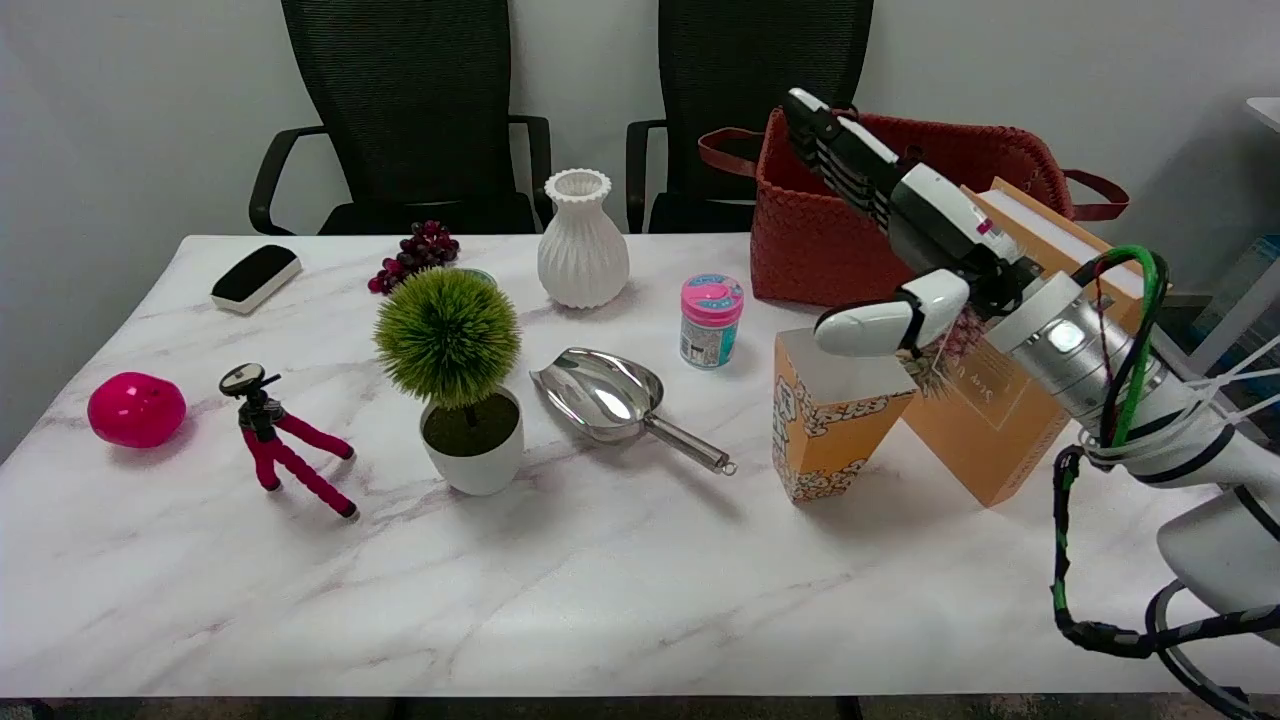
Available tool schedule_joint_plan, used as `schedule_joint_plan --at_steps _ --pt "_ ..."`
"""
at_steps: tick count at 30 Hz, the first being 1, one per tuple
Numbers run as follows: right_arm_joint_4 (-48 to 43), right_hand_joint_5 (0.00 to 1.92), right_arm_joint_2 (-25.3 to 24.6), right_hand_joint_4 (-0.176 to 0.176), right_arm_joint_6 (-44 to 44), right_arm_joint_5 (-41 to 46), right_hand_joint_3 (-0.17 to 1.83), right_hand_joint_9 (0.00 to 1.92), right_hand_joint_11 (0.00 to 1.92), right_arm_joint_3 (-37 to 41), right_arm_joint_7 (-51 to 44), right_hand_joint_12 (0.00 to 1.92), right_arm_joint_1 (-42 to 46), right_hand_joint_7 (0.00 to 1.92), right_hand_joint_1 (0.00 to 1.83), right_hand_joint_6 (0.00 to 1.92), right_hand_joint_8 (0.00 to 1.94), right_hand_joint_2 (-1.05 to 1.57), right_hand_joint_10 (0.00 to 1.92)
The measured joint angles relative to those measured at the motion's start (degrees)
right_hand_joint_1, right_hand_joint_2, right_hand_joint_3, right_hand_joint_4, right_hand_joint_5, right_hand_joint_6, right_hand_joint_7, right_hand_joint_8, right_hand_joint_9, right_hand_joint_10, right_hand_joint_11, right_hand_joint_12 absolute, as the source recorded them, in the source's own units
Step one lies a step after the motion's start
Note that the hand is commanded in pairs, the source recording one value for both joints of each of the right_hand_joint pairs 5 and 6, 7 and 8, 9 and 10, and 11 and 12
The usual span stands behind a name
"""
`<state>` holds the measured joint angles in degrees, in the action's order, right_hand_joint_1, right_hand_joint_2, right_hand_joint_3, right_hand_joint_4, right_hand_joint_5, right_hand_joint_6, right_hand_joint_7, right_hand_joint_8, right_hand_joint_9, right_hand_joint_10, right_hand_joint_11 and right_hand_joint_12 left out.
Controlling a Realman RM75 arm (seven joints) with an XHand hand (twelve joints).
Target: Pick up the popcorn box.
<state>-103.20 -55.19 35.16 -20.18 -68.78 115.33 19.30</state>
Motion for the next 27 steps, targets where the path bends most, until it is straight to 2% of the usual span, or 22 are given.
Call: schedule_joint_plan --at_steps 15,27 --pt "-2.4 0.00 -7.9 0.000 -6.4 6.1 0.28 0.00 0.00 -2.9 -21.1 0.00 2.7 0.00 0.80 0.00 0.00 0.23 0.00" --pt "-3.1 0.00 -13.1 0.000 -4.1 16.6 0.29 0.00 0.00 -4.0 -38.1 0.00 6.5 0.00 0.80 0.00 0.00 0.25 0.00"
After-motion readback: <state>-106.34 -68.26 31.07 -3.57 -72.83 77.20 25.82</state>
